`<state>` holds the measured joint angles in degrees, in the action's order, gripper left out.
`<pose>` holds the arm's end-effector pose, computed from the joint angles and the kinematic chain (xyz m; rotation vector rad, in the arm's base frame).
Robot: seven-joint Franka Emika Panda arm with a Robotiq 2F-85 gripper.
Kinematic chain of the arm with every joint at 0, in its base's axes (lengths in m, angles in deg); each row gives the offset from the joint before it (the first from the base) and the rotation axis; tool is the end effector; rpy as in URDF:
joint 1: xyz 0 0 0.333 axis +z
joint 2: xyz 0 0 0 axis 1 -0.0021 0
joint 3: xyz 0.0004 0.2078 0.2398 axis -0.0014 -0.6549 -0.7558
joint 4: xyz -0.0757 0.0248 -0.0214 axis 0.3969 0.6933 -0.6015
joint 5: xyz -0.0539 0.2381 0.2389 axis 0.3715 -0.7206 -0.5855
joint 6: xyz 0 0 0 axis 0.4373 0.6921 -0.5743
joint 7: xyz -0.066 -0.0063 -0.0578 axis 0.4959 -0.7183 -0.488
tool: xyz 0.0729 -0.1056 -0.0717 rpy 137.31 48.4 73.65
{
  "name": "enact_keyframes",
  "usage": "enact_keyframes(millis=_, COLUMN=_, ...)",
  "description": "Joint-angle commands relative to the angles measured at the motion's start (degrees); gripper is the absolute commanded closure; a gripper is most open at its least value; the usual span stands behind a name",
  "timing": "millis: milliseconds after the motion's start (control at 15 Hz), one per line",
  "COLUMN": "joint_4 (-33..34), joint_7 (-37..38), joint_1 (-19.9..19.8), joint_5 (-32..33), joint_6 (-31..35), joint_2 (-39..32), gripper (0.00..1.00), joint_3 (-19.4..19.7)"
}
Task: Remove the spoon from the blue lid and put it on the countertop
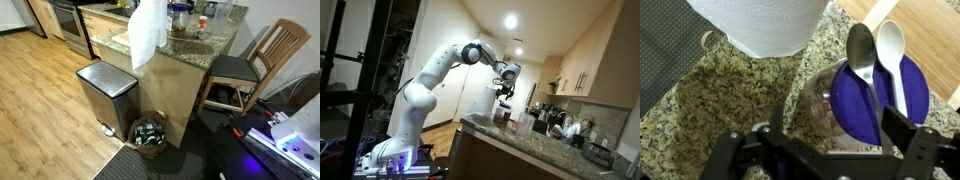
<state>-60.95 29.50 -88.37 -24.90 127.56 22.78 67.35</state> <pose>0.6434 0.0436 0.5024 -1.5757 2.1993 0.1554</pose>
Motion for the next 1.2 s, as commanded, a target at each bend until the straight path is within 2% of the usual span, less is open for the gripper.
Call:
enact_keyframes(millis=0, joint_4=1.8, joint_7=-0.5, joint_1=0.0, joint_5=-0.5, joint_6=1.1, joint_2=-3.3, gripper=0.0, joint_3=-0.7)
enact_keyframes(millis=467, joint_4=0.6, joint_7=0.1, joint_1=0.2, joint_5=0.1, joint_6=0.7, joint_2=-3.2, gripper=0.0, joint_3=-0.6)
enact_keyframes(millis=533, joint_4=0.5, joint_7=0.3, joint_1=0.2, joint_5=0.1, joint_6=0.8, joint_2=-3.2, gripper=0.25, joint_3=-0.5)
enact_keyframes(millis=600, joint_4=0.5, joint_7=0.1, joint_1=0.1, joint_5=0.0, joint_6=1.2, joint_2=-3.2, gripper=0.28, joint_3=-0.5)
enact_keyframes(millis=733, joint_4=0.3, joint_7=0.3, joint_1=0.0, joint_5=-0.3, joint_6=1.9, joint_2=-3.1, gripper=0.41, joint_3=-0.4)
enact_keyframes(millis=800, joint_4=0.3, joint_7=0.7, joint_1=0.0, joint_5=-0.3, joint_6=2.2, joint_2=-2.9, gripper=0.12, joint_3=-0.3)
enact_keyframes(millis=1000, joint_4=-2.0, joint_7=2.0, joint_1=0.7, joint_5=1.5, joint_6=5.7, joint_2=-0.2, gripper=0.01, joint_3=0.6)
enact_keyframes(millis=1133, joint_4=-3.7, joint_7=1.8, joint_1=0.5, joint_5=2.2, joint_6=9.2, joint_2=2.3, gripper=0.0, joint_3=0.8)
